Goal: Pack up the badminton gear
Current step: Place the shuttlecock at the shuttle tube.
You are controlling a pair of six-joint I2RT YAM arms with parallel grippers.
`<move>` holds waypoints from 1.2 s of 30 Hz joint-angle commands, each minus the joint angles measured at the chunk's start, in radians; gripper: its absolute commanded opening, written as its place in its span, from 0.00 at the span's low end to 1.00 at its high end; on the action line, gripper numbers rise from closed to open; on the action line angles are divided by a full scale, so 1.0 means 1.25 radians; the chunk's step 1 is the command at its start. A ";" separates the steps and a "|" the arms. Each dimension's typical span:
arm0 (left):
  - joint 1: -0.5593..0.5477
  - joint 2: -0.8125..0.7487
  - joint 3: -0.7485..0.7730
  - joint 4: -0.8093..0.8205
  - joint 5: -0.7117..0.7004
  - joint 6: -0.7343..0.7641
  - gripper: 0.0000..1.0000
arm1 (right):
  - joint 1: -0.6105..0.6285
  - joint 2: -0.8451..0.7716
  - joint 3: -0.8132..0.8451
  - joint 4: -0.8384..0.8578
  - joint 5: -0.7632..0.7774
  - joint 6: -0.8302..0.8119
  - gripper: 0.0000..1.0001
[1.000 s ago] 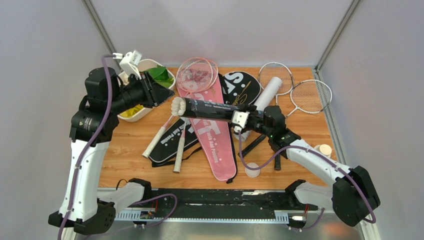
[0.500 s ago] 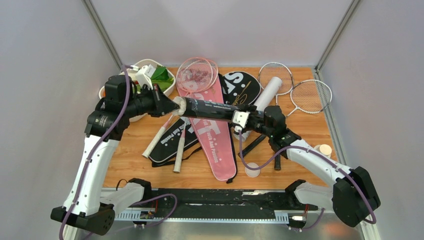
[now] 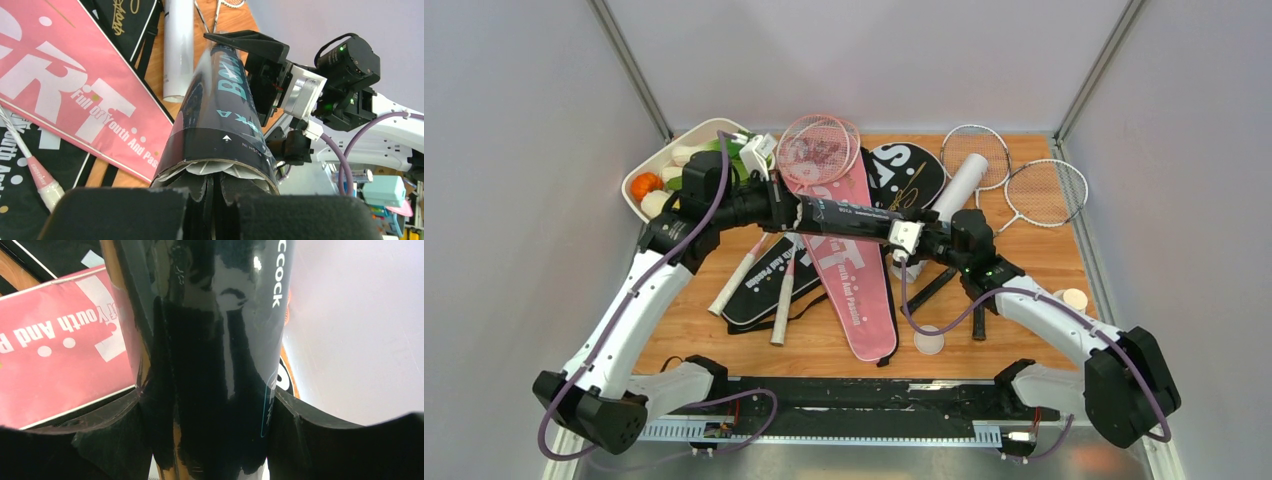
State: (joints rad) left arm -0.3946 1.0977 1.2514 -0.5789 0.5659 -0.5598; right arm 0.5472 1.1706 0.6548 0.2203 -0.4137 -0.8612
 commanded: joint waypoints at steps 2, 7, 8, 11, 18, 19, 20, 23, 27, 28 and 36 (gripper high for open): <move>-0.033 0.025 -0.024 0.098 0.003 -0.021 0.00 | 0.008 -0.001 0.038 0.058 -0.028 -0.012 0.07; -0.039 0.056 0.005 0.028 -0.019 0.012 0.00 | 0.019 0.004 0.036 0.067 0.005 -0.049 0.06; -0.042 0.070 0.027 -0.009 -0.043 0.051 0.00 | 0.020 0.002 0.035 0.075 0.015 -0.053 0.05; -0.044 0.090 0.123 -0.132 -0.139 0.080 0.04 | 0.027 0.001 0.034 0.096 0.046 -0.071 0.04; -0.044 0.071 0.195 -0.186 -0.188 0.038 0.37 | 0.028 -0.004 0.033 0.090 0.050 -0.048 0.04; -0.043 0.068 0.213 -0.227 -0.209 0.062 0.40 | 0.028 -0.007 0.028 0.091 0.054 -0.046 0.04; -0.043 0.061 0.245 -0.246 -0.246 0.071 0.42 | 0.027 -0.011 0.022 0.090 0.056 -0.042 0.04; -0.043 0.047 0.302 -0.315 -0.282 0.097 0.44 | 0.023 -0.012 0.015 0.090 0.052 -0.030 0.03; -0.042 0.041 0.344 -0.359 -0.282 0.108 0.45 | 0.020 -0.012 0.020 0.091 0.040 -0.014 0.03; -0.043 0.039 0.350 -0.372 -0.281 0.110 0.45 | 0.019 -0.013 0.021 0.091 0.039 -0.013 0.03; -0.043 0.008 0.386 -0.405 -0.316 0.148 0.44 | 0.014 -0.031 0.022 0.079 -0.002 0.003 0.03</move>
State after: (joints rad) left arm -0.4438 1.1351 1.6928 -1.0557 0.1970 -0.4221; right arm 0.5671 1.1770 0.6552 0.2489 -0.3531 -0.8875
